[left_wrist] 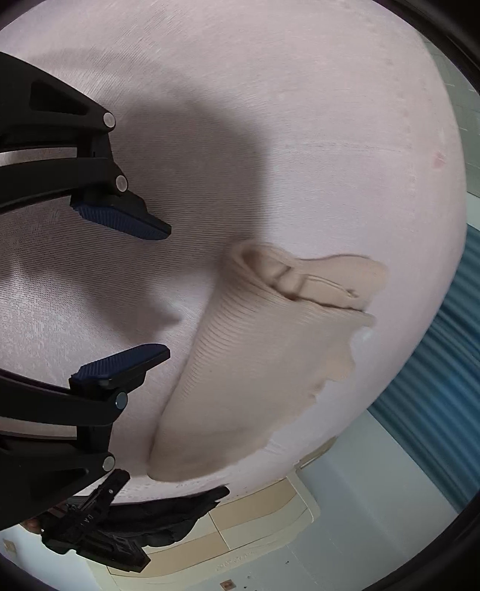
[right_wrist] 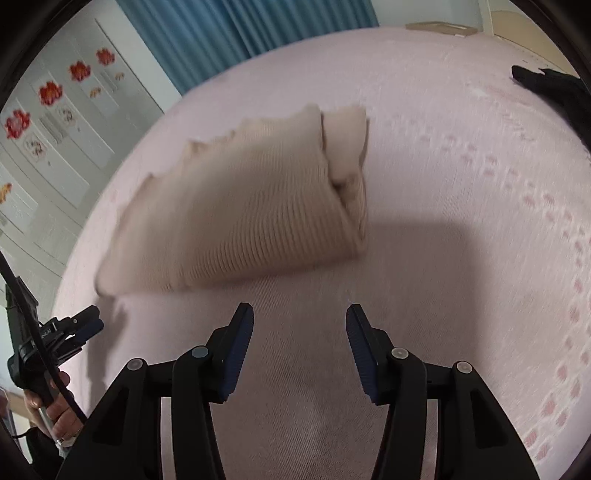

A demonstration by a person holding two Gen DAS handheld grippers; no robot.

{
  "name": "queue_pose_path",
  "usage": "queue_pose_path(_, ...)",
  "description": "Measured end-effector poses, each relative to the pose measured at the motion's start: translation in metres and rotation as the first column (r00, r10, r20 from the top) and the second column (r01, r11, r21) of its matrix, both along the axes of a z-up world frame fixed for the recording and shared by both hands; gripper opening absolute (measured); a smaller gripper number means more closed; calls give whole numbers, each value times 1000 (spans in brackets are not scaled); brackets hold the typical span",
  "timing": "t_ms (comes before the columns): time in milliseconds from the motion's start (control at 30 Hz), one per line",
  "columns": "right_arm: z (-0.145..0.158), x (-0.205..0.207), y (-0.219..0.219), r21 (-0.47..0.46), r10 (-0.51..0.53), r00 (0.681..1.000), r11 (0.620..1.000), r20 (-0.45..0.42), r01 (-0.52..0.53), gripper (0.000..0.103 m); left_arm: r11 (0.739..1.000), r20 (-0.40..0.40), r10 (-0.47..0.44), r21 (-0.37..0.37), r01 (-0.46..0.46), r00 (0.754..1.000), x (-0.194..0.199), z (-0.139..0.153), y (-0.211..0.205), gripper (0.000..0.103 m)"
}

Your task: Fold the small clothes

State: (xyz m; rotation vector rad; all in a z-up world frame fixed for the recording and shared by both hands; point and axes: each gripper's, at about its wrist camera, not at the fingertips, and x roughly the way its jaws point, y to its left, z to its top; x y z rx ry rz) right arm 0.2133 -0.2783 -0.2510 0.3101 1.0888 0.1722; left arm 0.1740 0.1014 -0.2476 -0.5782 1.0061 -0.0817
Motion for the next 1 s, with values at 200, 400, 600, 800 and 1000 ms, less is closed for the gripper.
queue_pose_path(200,-8,11,6,62,-41,999,997,5,40,56,994,47,47,-98,-42,998,24,-7,9,60)
queue_pose_path(400,-14,35,-7,185,-161,987,970,9,157,56,989,88,65,-140,-53,994,53,-12,16,61)
queue_pose_path(600,-22,63,-12,220,-272,962,939,7,264,48,975,38,143,-178,-134,989,71,-17,29,24)
queue_pose_path(800,-9,64,-2,154,-263,964,954,26,257,9,968,34,158,-205,-148,987,58,-11,33,10)
queue_pose_path(1000,12,33,-8,185,-247,969,953,6,241,8,983,30,123,-139,-118,992,22,8,27,10)
